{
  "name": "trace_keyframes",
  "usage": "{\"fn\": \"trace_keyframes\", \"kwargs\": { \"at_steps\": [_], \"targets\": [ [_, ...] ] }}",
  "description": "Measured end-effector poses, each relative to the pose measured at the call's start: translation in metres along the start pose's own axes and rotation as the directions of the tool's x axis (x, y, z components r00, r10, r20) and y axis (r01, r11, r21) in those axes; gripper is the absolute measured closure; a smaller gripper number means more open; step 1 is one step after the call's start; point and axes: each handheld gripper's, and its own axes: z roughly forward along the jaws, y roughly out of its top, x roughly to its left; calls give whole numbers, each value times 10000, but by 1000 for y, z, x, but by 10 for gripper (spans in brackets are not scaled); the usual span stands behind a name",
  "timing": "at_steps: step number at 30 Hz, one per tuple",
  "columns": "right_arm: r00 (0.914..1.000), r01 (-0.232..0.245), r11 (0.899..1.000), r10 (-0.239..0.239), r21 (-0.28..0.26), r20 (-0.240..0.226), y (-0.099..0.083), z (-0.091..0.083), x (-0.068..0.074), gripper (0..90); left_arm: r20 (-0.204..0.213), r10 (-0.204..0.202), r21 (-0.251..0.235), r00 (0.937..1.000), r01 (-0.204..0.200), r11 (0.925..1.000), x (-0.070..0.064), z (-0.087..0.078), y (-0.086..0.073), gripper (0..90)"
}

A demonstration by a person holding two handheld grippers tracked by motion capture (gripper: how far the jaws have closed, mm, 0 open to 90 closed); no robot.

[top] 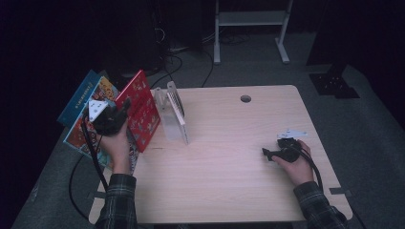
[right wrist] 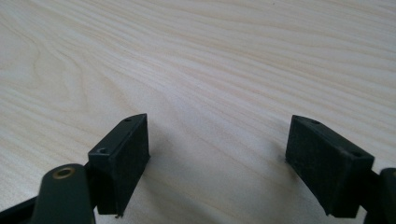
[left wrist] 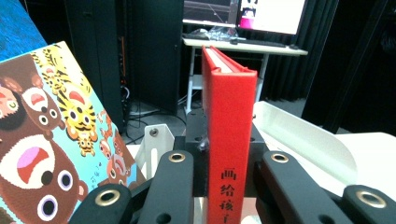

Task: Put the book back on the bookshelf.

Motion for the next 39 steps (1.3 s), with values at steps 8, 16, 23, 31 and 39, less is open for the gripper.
{"fn": "trace_keyframes", "kwargs": {
  "at_steps": [8, 16, 23, 31, 39],
  "targets": [
    [10000, 0, 10000, 0, 0, -2, 0, 0, 0, 202, -69, 122, 396, 9999, -119, 9991, -2, 2, -5, 791],
    [10000, -2, 10000, 2, 3, -2, 0, 0, 0, 201, -235, 211, 547, 9995, -198, 9983, -1, 0, 0, 629],
    [10000, 4, 10000, -4, 2, -3, 0, 0, 0, 201, -500, 196, 709, 9986, -160, 9974, 2, -4, 2, 500],
    [10000, 2, 10000, -2, 1, -2, 0, 0, 0, 201, -158, 219, 1048, 9996, -201, 9943, 2, -11, 3, 367],
    [10000, 1, 10000, -1, 2, -1, 0, 0, 0, 201, 333, 398, 1434, 9987, -442, 9887, -3, -17, 3, 245]
  ]
}}
